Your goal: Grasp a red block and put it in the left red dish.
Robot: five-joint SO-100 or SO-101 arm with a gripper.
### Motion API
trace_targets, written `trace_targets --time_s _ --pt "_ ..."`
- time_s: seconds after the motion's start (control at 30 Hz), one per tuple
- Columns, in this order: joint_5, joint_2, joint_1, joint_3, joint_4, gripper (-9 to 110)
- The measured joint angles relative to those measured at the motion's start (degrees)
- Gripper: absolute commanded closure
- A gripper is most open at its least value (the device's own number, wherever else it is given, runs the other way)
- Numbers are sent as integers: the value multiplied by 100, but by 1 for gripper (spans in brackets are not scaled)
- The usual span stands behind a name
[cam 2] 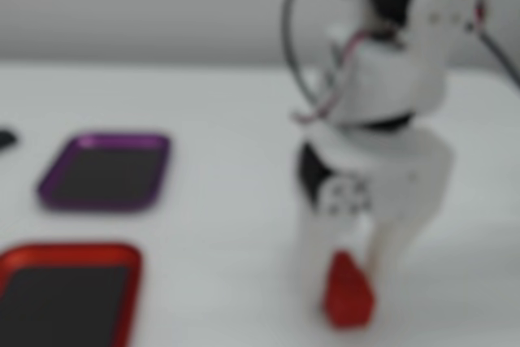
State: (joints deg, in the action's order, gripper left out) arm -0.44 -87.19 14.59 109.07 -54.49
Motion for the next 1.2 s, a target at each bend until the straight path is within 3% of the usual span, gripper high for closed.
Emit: trace_targets --time_s 0.17,0.4,0.67,0.93,1.2 --pt "-18 -527 35 -70 0 102" --pt "-26 -2874 9 -70 44 102" --pt "-800 -4649 -9 800 1696 102" --pt "-1485 -3779 -413 1758 4403 102" --pt "-1512 -861 -448 343 4913 102"
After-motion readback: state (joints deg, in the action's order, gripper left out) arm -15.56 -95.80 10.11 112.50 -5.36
